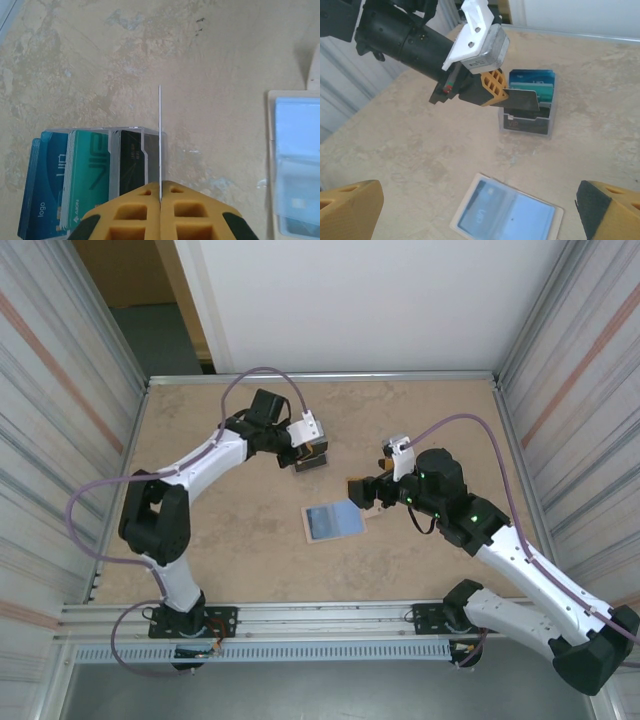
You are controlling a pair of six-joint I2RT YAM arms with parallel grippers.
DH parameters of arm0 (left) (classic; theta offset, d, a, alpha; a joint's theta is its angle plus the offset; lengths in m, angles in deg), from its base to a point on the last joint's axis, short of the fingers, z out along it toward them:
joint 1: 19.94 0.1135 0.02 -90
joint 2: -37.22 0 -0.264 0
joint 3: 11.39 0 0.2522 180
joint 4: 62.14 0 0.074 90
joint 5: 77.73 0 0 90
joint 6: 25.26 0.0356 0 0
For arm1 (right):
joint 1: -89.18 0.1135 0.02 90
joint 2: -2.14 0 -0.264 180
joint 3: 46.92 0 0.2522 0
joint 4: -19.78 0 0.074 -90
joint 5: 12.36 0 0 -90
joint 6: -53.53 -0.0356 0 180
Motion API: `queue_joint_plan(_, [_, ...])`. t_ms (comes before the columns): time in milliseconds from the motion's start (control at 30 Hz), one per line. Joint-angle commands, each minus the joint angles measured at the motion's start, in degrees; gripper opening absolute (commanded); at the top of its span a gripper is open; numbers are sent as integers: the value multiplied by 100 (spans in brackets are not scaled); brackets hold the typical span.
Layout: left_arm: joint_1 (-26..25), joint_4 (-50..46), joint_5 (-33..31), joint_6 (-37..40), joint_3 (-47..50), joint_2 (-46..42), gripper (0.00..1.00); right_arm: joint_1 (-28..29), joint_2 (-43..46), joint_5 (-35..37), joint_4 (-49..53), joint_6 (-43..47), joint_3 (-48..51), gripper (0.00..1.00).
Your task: Take the credit cards out of the card holder
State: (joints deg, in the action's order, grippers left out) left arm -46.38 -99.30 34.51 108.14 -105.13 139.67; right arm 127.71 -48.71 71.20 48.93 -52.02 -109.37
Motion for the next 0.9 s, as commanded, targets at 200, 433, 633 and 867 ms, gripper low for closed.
queue_joint_plan(200, [284,193,305,75,-385,531,0,-16,-12,362,95,-295,-18,99])
queue_joint_plan(433, [392,228,497,63,-448,792,0,-18,-65,322,32,-319,-30,99])
queue_joint_plan(633, [424,213,500,84,-584,1023,0,-14,-107,264,34,-326,-36,99])
queue_joint_plan(867, [446,151,546,94,-727,1253,0,-12,-106,217,33,-343,-42,99])
